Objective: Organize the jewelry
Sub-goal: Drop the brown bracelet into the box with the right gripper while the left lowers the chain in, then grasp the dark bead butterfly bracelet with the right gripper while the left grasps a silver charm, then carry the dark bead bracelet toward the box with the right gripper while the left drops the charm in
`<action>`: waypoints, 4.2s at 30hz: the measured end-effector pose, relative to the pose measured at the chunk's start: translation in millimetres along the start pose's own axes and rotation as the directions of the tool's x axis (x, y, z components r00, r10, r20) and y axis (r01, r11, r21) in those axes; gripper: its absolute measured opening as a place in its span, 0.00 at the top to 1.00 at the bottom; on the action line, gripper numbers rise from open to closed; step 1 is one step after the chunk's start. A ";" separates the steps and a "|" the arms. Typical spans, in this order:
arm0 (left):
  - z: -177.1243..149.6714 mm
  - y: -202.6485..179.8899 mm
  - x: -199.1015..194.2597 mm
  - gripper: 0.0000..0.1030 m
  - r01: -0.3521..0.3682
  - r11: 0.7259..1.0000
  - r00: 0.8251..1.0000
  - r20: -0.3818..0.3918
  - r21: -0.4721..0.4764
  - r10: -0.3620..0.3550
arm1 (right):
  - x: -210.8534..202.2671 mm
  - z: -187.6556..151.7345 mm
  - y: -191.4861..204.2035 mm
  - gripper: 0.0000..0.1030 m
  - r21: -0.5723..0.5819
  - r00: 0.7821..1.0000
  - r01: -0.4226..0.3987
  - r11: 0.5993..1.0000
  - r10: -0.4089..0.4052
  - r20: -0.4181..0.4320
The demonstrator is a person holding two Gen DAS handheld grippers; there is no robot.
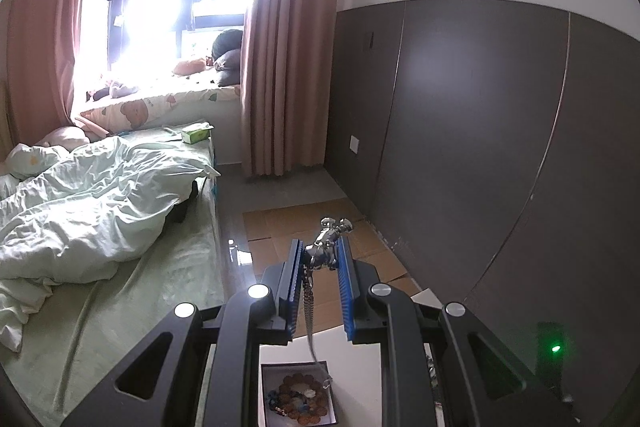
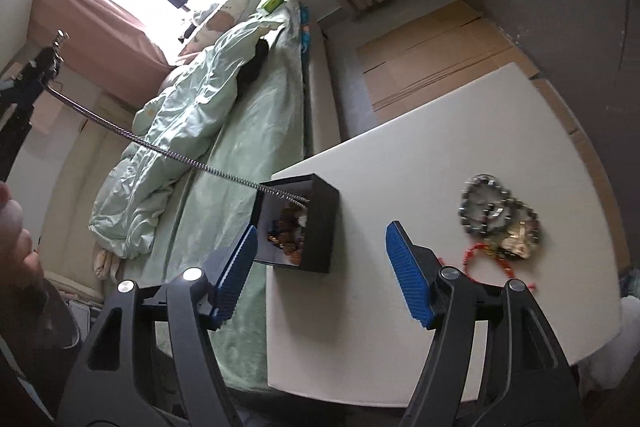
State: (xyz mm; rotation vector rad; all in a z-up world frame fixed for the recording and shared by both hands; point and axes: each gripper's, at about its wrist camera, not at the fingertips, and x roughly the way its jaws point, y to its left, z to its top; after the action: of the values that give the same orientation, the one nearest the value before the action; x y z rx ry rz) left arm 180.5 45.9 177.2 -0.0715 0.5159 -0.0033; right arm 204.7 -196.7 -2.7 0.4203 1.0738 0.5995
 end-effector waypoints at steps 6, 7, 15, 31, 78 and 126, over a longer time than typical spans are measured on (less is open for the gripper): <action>-15.5 4.6 16.5 0.85 0.000 1.000 0.999 -0.042 -0.012 -0.001 | -21.7 -2.5 -19.1 0.35 0.029 0.999 0.015 0.999 -0.016 0.039; -18.6 5.2 19.9 0.85 0.001 1.000 0.999 -0.051 -0.013 -0.001 | -27.4 -3.8 -23.2 0.35 0.034 0.998 0.022 0.999 -0.024 0.051; -70.6 11.9 67.8 0.84 -0.019 0.999 0.979 -0.203 -0.049 0.009 | -55.4 -13.8 -53.3 0.24 0.076 0.994 0.051 0.996 -0.057 0.088; -159.7 -25.6 116.5 0.25 0.025 0.994 0.944 -0.323 -0.108 -0.059 | -34.9 -34.2 -134.4 0.35 0.207 0.984 0.171 0.963 -0.178 0.018; -257.3 -145.9 265.4 0.66 0.120 0.978 0.782 -0.591 -0.170 -0.199 | 3.4 -1.5 -185.8 0.91 0.282 0.995 -0.069 0.957 0.046 0.085; -146.6 -0.6 107.2 0.94 0.024 0.983 0.924 -0.371 -0.183 -0.091 | 7.0 4.5 -23.3 0.91 0.079 0.983 -0.174 0.981 0.168 0.077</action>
State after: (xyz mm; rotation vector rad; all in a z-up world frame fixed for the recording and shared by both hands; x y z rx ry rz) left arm 201.5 33.2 -2.8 -0.2629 0.9012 -0.0300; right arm 217.0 -210.3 -19.3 0.6092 1.0051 0.6879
